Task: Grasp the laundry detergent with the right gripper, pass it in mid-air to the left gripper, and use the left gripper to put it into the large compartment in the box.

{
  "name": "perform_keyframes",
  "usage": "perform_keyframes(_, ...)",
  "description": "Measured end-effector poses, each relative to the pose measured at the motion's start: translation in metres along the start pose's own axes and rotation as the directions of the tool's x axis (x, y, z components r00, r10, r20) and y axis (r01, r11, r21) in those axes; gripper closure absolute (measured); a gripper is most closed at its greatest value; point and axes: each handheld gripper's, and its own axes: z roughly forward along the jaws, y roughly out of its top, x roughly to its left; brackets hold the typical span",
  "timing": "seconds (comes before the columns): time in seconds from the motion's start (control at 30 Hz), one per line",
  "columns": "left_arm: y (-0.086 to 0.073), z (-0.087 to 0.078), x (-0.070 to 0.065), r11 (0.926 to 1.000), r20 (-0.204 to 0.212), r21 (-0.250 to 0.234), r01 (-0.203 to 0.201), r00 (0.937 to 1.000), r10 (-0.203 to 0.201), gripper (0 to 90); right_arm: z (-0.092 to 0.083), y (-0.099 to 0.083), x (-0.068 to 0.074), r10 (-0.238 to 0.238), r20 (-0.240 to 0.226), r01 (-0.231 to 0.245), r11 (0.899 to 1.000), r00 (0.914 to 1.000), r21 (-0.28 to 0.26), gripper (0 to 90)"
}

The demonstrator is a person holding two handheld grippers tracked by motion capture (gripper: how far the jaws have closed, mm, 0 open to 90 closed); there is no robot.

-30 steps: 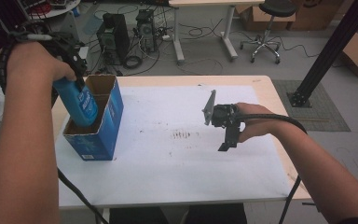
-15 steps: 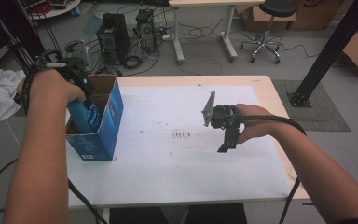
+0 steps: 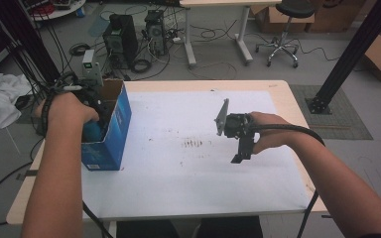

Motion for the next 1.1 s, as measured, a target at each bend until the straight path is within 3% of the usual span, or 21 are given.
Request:
perform_keyframes(0.33,0.007,0.021,0.001,0.9999,-0.017,-0.012,0.004,0.9998,-0.004,38.6,0.002,-0.003,0.0,0.005,-0.005,-0.005,1.0,1.0,-0.001,0.0)
perform_keyframes(0.8,0.004,0.022,0.002,0.9978,-0.009,-0.067,-0.001,1.0,0.0,38.3,0.002,-0.001,-0.001,0.006,-0.002,-0.006,1.0,1.0,0.0,0.0)
perform_keyframes(1.1,0.003,0.023,-0.001,0.9972,-0.026,-0.073,-0.014,0.9996,0.012,37.4,0.003,0.001,0.0,-0.001,0.0,0.001,1.0,1.0,0.001,0.0)
